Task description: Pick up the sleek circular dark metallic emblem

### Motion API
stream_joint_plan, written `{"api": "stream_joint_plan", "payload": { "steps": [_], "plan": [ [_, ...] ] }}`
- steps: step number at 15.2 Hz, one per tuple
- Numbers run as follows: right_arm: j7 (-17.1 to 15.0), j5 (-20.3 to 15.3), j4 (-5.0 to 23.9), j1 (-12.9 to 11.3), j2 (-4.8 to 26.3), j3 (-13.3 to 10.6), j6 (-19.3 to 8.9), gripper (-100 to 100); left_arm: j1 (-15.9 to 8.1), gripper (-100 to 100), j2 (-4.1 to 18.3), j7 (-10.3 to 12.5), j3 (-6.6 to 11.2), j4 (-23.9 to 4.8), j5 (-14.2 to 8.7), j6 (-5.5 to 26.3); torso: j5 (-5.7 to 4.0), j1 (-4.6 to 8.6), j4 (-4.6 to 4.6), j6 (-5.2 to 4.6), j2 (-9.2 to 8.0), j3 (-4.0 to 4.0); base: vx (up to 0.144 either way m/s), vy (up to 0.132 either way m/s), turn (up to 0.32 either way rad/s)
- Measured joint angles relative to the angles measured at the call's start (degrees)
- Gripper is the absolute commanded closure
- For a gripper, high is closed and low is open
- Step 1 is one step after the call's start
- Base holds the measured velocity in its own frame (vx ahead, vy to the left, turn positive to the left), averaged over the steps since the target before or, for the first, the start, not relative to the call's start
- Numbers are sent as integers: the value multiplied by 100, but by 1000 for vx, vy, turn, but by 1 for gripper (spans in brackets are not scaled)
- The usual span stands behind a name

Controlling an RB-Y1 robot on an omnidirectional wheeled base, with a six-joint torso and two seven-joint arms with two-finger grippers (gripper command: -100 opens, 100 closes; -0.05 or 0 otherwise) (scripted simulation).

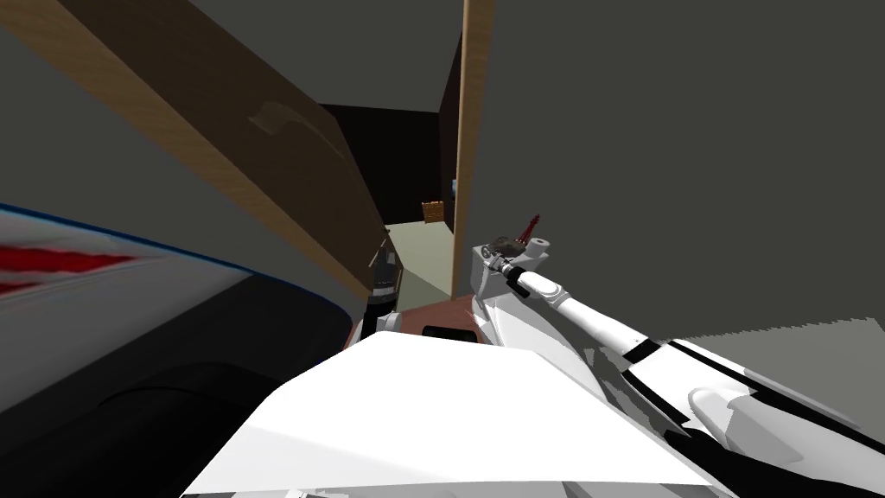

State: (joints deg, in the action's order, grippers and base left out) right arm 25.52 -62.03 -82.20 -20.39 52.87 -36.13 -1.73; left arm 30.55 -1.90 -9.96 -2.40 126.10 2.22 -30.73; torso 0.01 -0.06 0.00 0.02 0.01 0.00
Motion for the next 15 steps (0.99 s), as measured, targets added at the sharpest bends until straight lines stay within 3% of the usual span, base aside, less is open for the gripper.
{"api": "stream_joint_plan", "payload": {
  "steps": [13,14,15],
  "plan": [
    [-1476,-1223,-7,-145,112,-299,-381,-100,0,0,0,0,0,0,0,0,0,0,0,-2,0,0,-4,-11,31],
    [-1509,-1232,-7,-144,112,-299,-382,100,0,0,0,0,0,0,0,0,0,-1,0,-2,1,0,0,0,0],
    [-1511,-1232,-7,-145,112,-298,-383,100,0,0,0,0,0,0,0,0,0,-2,1,-1,1,-1,2,-4,-11]
  ]
}}
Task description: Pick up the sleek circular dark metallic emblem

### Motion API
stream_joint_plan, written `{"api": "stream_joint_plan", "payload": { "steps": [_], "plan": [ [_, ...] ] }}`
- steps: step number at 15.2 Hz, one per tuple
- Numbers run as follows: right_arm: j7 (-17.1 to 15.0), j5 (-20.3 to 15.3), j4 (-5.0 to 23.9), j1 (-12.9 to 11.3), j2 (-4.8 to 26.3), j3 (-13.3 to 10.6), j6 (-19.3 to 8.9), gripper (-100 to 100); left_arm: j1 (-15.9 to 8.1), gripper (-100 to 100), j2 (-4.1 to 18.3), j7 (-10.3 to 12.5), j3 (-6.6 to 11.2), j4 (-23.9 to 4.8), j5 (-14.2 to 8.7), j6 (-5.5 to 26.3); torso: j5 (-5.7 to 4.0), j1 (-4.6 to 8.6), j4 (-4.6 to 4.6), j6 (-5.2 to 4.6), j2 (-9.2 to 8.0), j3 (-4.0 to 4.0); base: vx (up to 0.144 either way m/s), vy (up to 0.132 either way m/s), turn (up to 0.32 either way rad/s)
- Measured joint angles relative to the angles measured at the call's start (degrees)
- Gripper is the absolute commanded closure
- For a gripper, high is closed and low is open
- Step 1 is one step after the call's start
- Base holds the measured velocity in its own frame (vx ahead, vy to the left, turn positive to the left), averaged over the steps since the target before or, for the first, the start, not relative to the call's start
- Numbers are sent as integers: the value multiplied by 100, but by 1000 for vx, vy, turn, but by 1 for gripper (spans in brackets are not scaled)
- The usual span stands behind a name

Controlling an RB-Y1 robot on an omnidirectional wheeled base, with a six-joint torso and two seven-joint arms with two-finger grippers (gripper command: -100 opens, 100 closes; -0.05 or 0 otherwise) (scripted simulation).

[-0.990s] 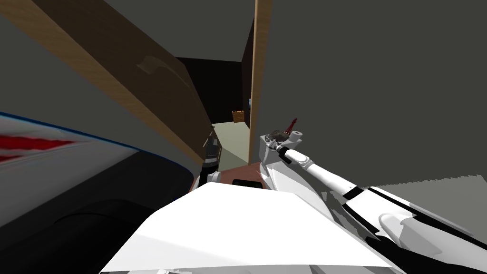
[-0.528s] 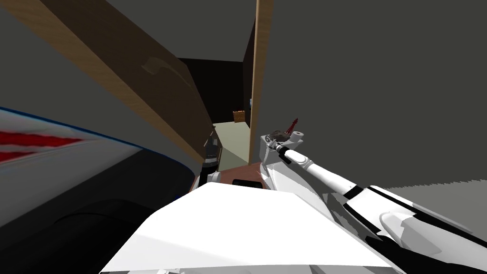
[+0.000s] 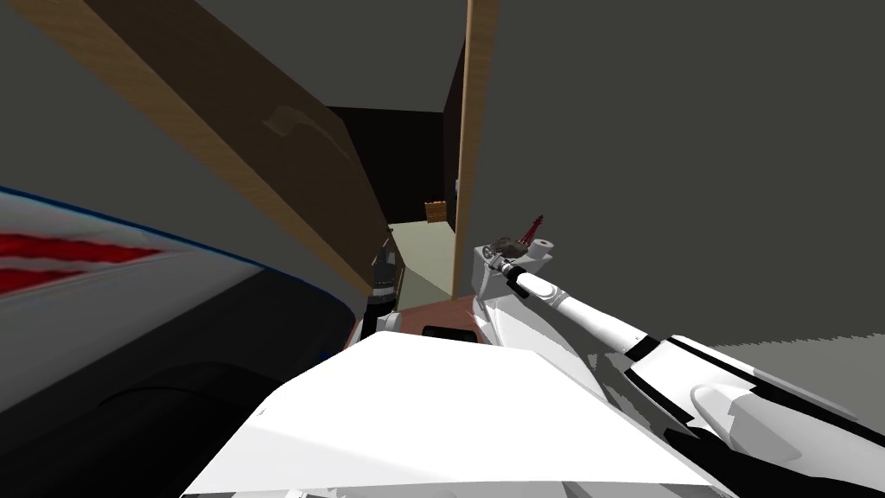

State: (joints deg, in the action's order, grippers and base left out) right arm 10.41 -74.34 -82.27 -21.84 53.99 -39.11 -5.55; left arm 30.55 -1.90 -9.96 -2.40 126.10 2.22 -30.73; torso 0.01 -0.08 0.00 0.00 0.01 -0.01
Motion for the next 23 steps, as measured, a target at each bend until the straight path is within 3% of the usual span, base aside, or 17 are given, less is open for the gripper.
{"api": "stream_joint_plan", "payload": {
  "steps": [5,23],
  "plan": [
    [64,105,2,7,-12,29,22,100,0,0,0,0,0,0,0,0,4,-10,3,1,3,-3,3,6,-19],
    [2125,1900,10,225,-181,480,589,100,0,0,0,0,0,0,0,0,-13,13,55,-24,-6,-25,5,14,-38]
  ]
}}
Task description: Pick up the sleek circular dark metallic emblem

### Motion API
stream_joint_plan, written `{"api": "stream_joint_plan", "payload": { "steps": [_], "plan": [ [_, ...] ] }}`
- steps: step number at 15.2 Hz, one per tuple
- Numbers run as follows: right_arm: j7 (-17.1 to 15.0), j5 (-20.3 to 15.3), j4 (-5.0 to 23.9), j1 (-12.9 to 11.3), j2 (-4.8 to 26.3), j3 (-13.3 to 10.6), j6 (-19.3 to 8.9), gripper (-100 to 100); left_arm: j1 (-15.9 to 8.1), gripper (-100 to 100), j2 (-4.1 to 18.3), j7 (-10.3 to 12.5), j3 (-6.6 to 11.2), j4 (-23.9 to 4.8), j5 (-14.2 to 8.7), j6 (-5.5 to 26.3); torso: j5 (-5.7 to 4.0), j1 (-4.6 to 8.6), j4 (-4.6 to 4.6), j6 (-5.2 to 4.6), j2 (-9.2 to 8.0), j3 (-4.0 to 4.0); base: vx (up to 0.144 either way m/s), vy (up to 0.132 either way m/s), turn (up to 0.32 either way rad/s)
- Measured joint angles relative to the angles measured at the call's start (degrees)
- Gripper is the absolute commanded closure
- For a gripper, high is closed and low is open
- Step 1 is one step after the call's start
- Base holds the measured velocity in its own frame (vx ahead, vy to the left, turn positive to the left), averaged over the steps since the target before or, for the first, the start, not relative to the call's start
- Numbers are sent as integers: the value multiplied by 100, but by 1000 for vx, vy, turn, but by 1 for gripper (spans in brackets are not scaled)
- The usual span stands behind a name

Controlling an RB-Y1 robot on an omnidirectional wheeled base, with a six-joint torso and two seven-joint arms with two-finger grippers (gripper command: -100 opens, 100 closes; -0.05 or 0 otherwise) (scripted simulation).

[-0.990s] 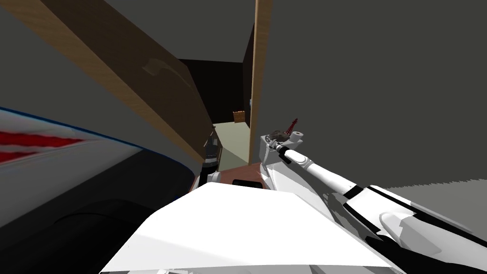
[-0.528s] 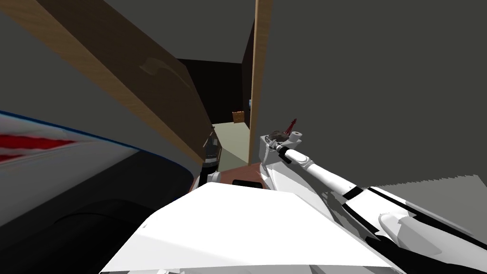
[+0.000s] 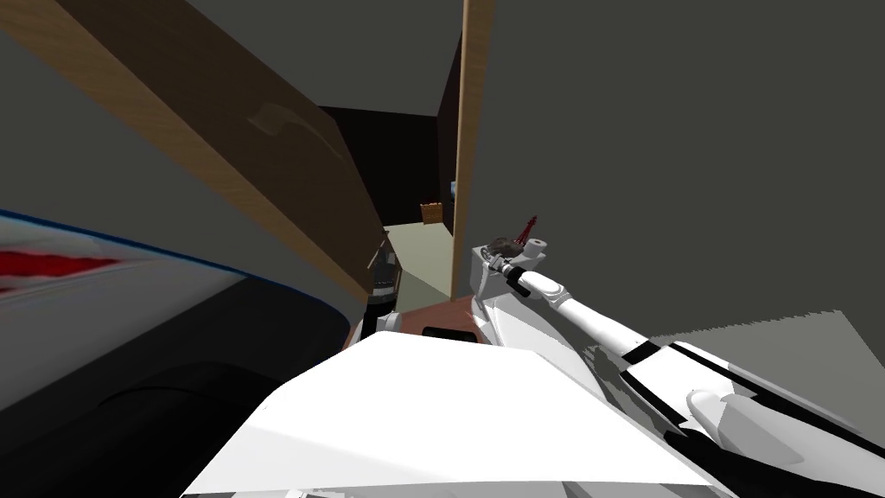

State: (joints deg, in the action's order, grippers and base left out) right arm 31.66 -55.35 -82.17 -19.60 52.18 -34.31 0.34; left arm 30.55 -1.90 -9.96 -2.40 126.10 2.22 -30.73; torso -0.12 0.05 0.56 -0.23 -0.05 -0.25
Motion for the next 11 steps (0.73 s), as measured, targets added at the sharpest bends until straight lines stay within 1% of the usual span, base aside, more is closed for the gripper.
{"api": "stream_joint_plan", "payload": {
  "steps": [1,6,8,11],
  "plan": [
    [97,40,5,6,-6,10,14,100,0,0,0,0,0,0,0,0,0,1,1,1,0,-1,2,8,-36],
    [672,586,-4,80,-52,141,178,100,0,0,0,0,0,0,0,0,0,1,4,-3,0,-2,4,14,-44],
    [888,710,2,90,-63,163,215,100,0,0,0,0,0,0,0,0,1,2,4,0,0,-2,3,8,-23],
    [1226,1011,3,125,-92,235,303,100,0,0,0,0,0,0,0,0,1,2,3,-1,0,-1,5,12,-44]
  ]
}}
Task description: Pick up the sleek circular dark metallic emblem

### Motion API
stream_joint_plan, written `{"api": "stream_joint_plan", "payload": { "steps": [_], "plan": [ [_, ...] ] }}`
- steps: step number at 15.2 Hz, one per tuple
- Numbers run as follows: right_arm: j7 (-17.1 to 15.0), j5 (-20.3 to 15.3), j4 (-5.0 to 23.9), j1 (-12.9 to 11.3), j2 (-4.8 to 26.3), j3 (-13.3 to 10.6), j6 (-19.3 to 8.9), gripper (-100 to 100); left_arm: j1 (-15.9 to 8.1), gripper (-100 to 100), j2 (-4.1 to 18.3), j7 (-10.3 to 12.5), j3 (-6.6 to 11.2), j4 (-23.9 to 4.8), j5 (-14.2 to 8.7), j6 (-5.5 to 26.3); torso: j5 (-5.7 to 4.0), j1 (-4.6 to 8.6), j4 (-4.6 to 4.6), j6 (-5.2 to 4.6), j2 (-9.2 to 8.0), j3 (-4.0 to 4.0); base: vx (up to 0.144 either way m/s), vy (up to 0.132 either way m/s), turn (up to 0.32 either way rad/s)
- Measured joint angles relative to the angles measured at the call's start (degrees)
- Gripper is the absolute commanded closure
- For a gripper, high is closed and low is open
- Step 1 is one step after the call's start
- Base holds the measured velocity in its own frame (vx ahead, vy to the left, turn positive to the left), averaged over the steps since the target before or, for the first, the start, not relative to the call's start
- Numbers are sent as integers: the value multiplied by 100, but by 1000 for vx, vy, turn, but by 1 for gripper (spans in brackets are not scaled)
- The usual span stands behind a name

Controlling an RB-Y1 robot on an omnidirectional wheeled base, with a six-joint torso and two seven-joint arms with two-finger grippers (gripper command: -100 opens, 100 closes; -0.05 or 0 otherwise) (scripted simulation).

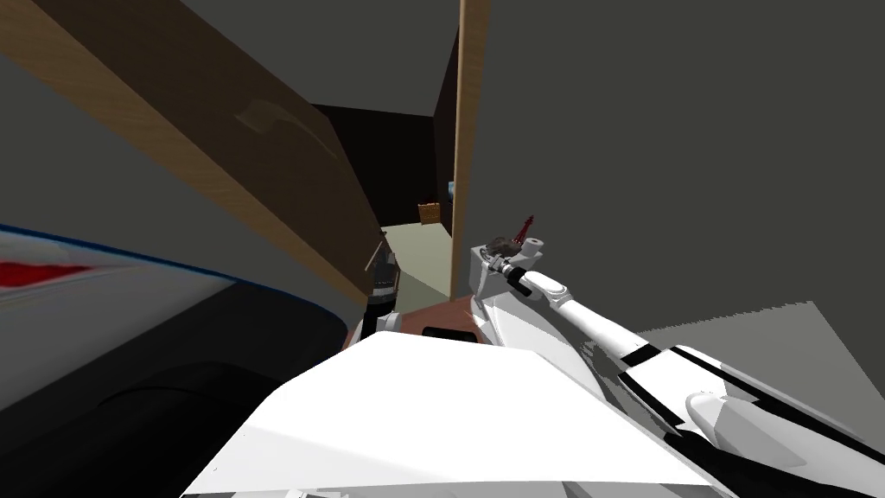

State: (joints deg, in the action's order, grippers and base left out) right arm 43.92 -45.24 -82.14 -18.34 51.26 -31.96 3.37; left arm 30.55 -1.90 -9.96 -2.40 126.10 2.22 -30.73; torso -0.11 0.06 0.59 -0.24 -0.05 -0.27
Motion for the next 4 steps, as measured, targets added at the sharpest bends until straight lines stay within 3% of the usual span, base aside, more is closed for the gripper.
{"api": "stream_joint_plan", "payload": {
  "steps": [4],
  "plan": [
    [455,365,6,42,-34,90,117,100,0,0,0,0,0,0,0,0,2,-2,-1,2,-1,1,3,10,-20]
  ]
}}
